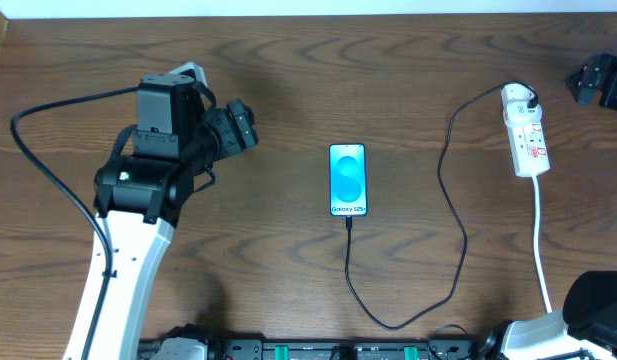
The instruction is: Plug charger to phone and switch on socket
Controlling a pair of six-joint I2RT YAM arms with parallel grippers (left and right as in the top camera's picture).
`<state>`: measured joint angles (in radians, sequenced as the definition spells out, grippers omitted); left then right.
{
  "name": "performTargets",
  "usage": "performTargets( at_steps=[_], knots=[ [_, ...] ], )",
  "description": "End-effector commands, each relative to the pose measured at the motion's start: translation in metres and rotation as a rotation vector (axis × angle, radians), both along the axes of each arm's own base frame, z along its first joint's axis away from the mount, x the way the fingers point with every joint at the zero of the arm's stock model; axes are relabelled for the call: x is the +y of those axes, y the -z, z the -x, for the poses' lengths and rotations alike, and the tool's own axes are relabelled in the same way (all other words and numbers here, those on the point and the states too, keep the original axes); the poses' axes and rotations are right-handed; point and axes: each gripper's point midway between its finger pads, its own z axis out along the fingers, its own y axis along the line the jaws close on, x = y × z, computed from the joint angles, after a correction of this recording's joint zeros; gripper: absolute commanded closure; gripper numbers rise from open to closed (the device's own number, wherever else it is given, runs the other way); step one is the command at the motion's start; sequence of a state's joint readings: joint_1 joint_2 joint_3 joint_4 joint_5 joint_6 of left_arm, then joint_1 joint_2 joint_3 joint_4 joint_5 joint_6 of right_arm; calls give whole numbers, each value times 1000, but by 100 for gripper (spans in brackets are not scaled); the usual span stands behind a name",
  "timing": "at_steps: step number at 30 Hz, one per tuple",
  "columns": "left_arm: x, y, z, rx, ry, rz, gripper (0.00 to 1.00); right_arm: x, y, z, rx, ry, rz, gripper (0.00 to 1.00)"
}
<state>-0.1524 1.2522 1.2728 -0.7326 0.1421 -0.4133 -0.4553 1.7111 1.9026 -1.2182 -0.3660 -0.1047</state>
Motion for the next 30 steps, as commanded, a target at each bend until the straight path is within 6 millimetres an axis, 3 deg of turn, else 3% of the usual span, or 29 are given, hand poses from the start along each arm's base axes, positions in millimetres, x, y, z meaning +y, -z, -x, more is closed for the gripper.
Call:
performTargets(
  at_steps=[1,7,10,13,20,30],
  knots=[
    [17,1,21,-19,-43,-64,11,3,-2,0,-4,4,-11,1],
    [46,31,73,-39,-127,-145,11,3,-2,0,-4,4,-11,1],
    [52,34,91,-84,-145,-150,11,3,-2,0,-4,4,-11,1],
    [59,28,108,-171,-171,-147,11,3,-2,0,-4,4,-11,1],
    [85,-9,144,-462,-297,-145,11,3,-2,0,-4,4,-11,1],
    [96,-13,162,-617,-365,-125,11,3,-2,0,-4,4,-11,1]
  ],
)
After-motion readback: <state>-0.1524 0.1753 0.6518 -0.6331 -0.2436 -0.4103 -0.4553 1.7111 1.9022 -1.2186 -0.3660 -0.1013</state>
